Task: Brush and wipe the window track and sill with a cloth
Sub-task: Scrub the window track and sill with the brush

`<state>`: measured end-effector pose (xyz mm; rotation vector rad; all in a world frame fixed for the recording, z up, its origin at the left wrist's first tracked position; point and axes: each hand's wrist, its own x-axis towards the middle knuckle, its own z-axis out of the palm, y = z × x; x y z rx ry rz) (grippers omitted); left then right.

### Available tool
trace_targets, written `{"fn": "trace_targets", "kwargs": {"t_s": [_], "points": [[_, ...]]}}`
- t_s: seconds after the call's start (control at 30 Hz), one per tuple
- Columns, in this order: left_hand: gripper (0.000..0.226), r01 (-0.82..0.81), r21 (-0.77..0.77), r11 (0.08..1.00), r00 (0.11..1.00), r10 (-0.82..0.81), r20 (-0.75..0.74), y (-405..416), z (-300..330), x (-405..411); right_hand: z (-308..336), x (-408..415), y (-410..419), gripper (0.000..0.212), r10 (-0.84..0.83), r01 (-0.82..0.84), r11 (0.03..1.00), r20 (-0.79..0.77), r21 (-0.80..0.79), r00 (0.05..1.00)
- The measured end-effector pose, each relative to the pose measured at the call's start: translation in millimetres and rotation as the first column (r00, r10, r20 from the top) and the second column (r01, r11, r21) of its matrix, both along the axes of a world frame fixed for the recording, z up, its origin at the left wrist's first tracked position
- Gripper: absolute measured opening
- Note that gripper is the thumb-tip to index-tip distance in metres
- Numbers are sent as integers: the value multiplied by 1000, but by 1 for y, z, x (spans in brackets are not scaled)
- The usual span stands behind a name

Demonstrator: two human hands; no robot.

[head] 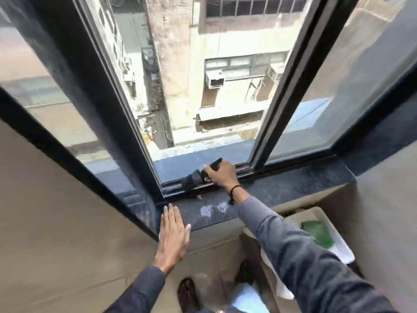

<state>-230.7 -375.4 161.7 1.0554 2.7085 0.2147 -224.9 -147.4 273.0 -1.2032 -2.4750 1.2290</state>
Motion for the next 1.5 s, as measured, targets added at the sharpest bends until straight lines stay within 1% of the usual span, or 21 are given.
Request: {"fn": "trace_targets", "kwargs": {"t_s": [0.03,0.1,0.2,0.27,0.33,0.4,0.43,0.5,0.57,0.63,0.73,0.8,0.87,0.97,1.03,1.1,1.13,1.2,1.3,1.37,1.5], "points": [[75,26,-51,998,1000,-27,-17,-2,-3,1,3,0,1,44,66,-72,993,65,92,996],[83,53,-90,995,998,-56,-34,-3,-4,3,13,10,18,43,88,-118,966,136,231,987],[84,55,-85,995,996,-60,-59,-4,-1,5,30,31,50,38,-13,-110,865,242,489,970],[83,57,-80,995,995,-64,-78,-4,1,5,36,31,51,36,-74,-70,823,229,563,971],[82,57,-82,995,995,-64,-82,-5,2,5,33,15,26,39,-35,-36,884,143,467,989],[82,51,-74,996,996,-56,-65,-5,2,4,21,-10,-11,39,45,-59,975,66,216,997],[82,54,-69,996,996,-59,-68,-4,1,4,16,-22,-27,39,79,-85,989,53,120,995],[83,59,-54,997,997,-61,-42,-3,0,3,10,-33,-40,42,101,-103,994,53,35,993],[84,59,-59,997,998,-61,-20,-3,-1,2,15,-22,-23,40,74,-80,994,72,76,995],[85,64,-72,995,998,-64,-10,-3,-3,1,24,4,15,39,13,-44,973,135,227,991],[87,69,-56,996,997,-67,45,-4,-8,0,37,39,62,33,-106,-45,861,264,506,959],[88,73,-58,996,996,-70,64,-5,-11,-1,38,39,61,32,-128,-57,821,280,569,952],[88,75,-61,995,995,-71,68,-6,-14,-2,32,23,34,33,-77,-51,867,235,495,969],[89,81,-56,995,994,-77,71,-7,-16,-4,17,-9,-24,39,39,-55,975,75,215,996],[90,88,-57,994,993,-83,79,-7,-17,-4,9,-21,-45,41,75,-74,994,-13,75,997],[90,91,-61,994,993,-86,86,-6,-17,-4,11,-14,-35,37,51,-52,999,-16,-15,999],[90,93,-65,994,992,-87,86,-6,-17,-4,15,-4,-21,36,35,-35,999,16,14,999],[90,90,-60,994,993,-85,77,-6,-17,-4,24,20,15,37,-28,1,977,119,215,992],[90,86,-29,996,993,-83,90,-7,-15,-3,37,41,49,34,-120,-26,859,252,511,960],[90,87,-21,996,993,-85,83,-7,-15,-3,38,33,36,35,-117,-22,853,232,522,966],[90,89,-36,995,993,-86,81,-6,-15,-3,19,-9,-27,35,-26,-3,958,100,285,995]]}}
